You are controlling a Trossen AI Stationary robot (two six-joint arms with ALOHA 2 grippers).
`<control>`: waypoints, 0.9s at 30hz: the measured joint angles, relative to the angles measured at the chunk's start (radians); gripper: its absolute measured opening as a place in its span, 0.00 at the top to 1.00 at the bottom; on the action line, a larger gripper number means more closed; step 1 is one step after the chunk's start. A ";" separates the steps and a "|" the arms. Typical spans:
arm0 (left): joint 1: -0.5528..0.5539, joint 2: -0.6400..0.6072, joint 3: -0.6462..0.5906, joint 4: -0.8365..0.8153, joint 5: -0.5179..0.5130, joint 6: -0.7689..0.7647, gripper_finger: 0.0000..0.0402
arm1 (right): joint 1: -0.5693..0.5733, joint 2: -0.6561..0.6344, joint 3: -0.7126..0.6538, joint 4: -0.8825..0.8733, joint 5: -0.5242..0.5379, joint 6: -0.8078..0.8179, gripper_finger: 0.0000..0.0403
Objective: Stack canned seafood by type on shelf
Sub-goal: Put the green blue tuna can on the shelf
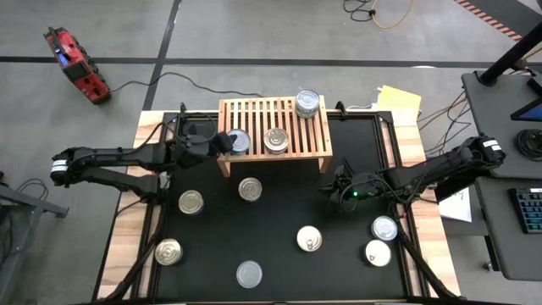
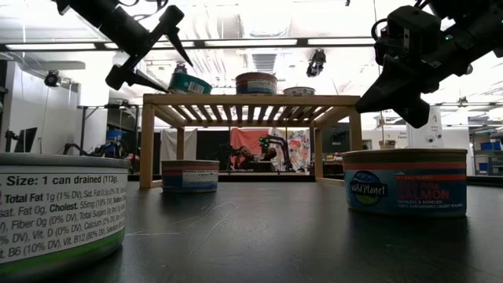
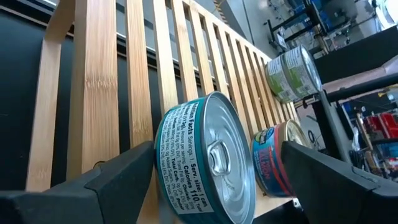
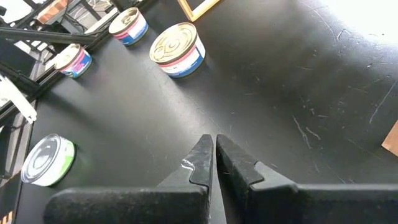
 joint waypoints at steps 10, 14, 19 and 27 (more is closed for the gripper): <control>0.002 0.016 0.000 -0.017 0.054 0.020 0.17 | 0.000 0.000 0.000 0.000 0.000 0.003 0.97; 0.001 0.018 0.000 -0.047 0.067 0.027 0.17 | 0.000 0.000 0.000 0.000 0.000 0.010 0.97; 0.001 0.022 0.051 -0.097 0.063 0.114 0.17 | 0.000 0.000 0.000 -0.002 0.000 0.012 0.97; 0.002 0.102 0.263 -0.425 0.006 0.257 0.17 | 0.000 0.000 0.000 -0.002 0.000 0.011 0.97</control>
